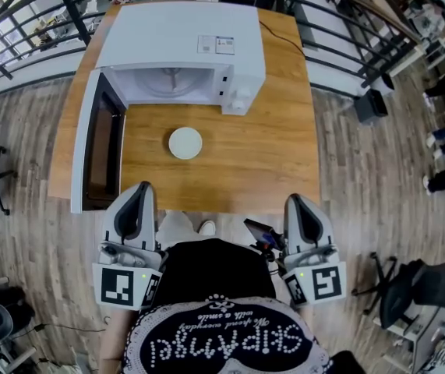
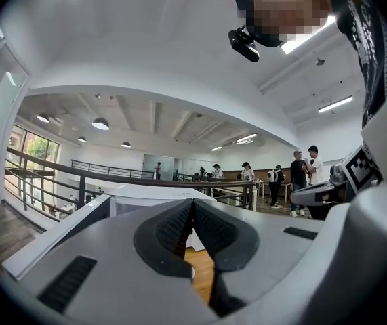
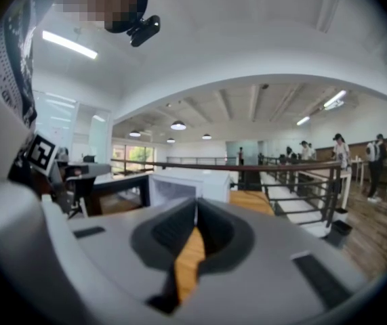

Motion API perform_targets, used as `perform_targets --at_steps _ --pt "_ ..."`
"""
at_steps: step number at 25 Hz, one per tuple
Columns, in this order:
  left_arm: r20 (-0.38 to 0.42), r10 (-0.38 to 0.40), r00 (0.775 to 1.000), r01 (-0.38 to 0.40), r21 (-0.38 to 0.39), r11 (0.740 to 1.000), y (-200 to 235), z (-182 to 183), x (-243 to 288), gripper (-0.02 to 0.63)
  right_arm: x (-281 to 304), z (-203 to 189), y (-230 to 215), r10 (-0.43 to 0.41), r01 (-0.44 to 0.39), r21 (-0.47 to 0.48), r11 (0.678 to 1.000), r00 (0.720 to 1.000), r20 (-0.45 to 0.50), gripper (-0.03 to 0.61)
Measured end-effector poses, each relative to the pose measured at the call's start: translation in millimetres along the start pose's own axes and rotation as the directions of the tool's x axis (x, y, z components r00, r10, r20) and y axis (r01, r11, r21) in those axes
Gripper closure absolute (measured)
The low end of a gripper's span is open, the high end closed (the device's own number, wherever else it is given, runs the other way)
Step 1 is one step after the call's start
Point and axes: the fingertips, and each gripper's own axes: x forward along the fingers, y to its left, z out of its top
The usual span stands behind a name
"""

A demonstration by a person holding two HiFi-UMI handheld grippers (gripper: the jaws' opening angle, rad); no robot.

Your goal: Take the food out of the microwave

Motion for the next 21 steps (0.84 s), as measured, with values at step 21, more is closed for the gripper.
perform_targets --at_steps 21 --pt "0.033 -0.011 0.999 0.010 0.038 0.999 1 12 -6 0.581 -3 2 2 0.001 -0.001 -0.018 1.000 1.000 -0.012 0.545"
